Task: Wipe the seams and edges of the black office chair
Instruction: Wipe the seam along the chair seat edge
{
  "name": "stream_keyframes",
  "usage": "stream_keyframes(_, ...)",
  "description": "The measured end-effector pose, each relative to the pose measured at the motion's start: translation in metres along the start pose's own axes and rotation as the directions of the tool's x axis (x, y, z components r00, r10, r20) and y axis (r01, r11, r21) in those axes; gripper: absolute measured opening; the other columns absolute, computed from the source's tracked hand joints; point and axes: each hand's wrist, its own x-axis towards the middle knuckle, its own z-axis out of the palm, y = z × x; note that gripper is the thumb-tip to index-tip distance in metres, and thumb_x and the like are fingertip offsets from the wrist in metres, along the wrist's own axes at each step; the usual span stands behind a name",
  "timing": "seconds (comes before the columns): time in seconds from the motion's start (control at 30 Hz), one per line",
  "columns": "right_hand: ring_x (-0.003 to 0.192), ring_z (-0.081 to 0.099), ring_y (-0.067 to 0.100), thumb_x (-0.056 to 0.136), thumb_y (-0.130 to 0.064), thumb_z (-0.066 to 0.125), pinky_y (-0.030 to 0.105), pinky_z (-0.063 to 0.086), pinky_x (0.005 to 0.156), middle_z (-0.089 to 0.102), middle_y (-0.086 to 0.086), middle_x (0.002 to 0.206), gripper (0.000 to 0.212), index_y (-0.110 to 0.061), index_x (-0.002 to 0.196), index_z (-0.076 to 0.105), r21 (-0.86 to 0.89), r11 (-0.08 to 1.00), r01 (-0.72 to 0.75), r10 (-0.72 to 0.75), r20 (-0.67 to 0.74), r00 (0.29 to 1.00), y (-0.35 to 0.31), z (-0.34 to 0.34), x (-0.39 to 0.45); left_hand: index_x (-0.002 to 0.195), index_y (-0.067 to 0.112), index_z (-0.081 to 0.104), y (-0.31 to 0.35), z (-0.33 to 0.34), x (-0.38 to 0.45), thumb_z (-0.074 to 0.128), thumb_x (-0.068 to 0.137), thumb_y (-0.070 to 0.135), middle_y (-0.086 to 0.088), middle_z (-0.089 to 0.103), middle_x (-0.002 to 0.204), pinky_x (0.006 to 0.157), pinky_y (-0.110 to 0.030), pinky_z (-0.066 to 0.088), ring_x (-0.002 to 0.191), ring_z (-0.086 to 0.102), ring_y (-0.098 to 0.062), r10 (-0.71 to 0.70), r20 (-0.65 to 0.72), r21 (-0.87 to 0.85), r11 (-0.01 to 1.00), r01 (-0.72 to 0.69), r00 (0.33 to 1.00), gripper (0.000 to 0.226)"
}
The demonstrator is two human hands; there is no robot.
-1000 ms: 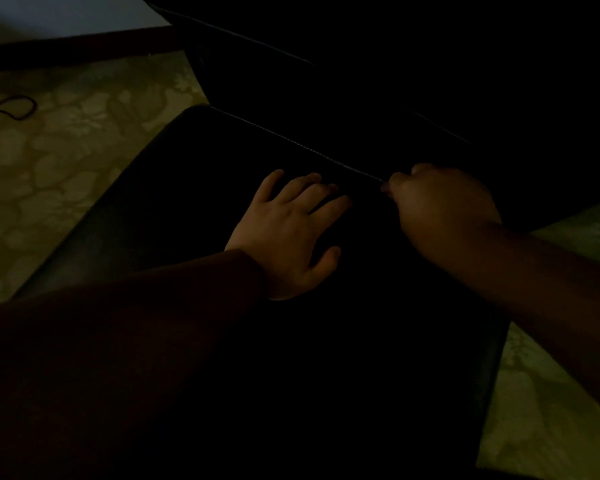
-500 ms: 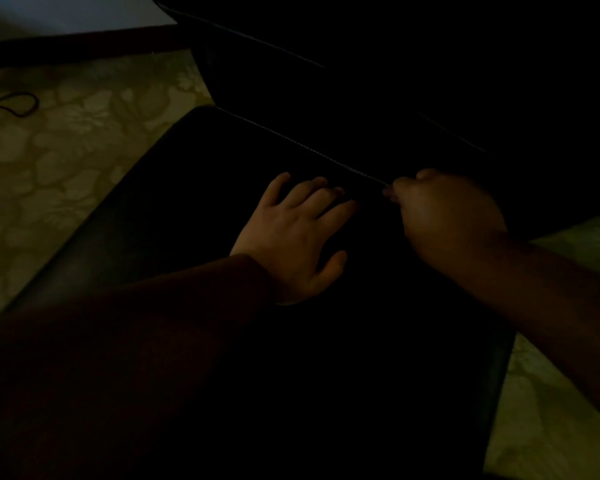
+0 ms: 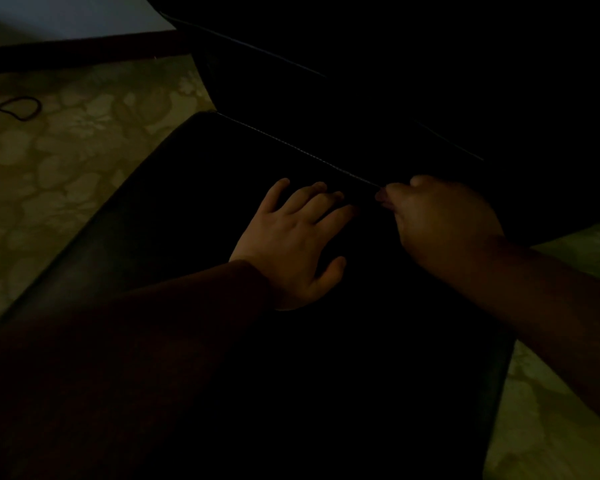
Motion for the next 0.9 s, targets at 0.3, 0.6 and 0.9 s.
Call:
stream_keyframes(0.3, 0.103, 0.059, 0.030, 0.099, -0.023, 0.047, 0.030, 0.037, 0.065, 0.051, 0.009, 0.120, 0.031, -0.019, 0.130, 0.048, -0.048, 0.999, -0.021, 0.021, -0.002, 1.000, -0.008, -0.004, 0.012, 0.161, 0.033, 0.012, 0.002, 0.000, -0.001, 0.024, 0.089, 0.066, -0.002, 0.016, 0.168, 0.121, -0.064, 0.003, 0.156, 0.007, -0.027, -0.049, 0.039, 0.029, 0.998, 0.048, 0.998, 0.081)
stream_keyframes(0.6, 0.106, 0.058, 0.030, 0.100, -0.028, 0.043, 0.031, 0.041, 0.070, 0.051, 0.009, 0.122, 0.037, -0.022, 0.136, 0.047, -0.054, 0.998, 0.040, -0.038, 0.035, 0.999, -0.008, -0.009, 0.010, 0.160, 0.034, 0.014, 0.001, -0.001, 0.002, 0.021, 0.087, 0.068, -0.003, 0.019, 0.167, 0.119, -0.067, 0.004, 0.156, 0.009, -0.029, -0.048, 0.068, 0.060, 0.997, 0.044, 0.997, 0.081)
stream_keyframes(0.9, 0.106, 0.058, 0.029, 0.100, -0.025, 0.044, 0.030, 0.040, 0.069, 0.051, 0.008, 0.122, 0.038, -0.026, 0.139, 0.047, -0.001, 1.000, 0.031, -0.030, 0.023, 0.999, -0.008, -0.005, 0.005, 0.159, 0.030, 0.024, 0.002, 0.000, 0.002, 0.027, 0.087, 0.066, -0.005, 0.031, 0.162, 0.119, -0.067, 0.009, 0.153, 0.019, -0.032, -0.035, 0.034, 0.048, 0.998, 0.033, 0.999, 0.081)
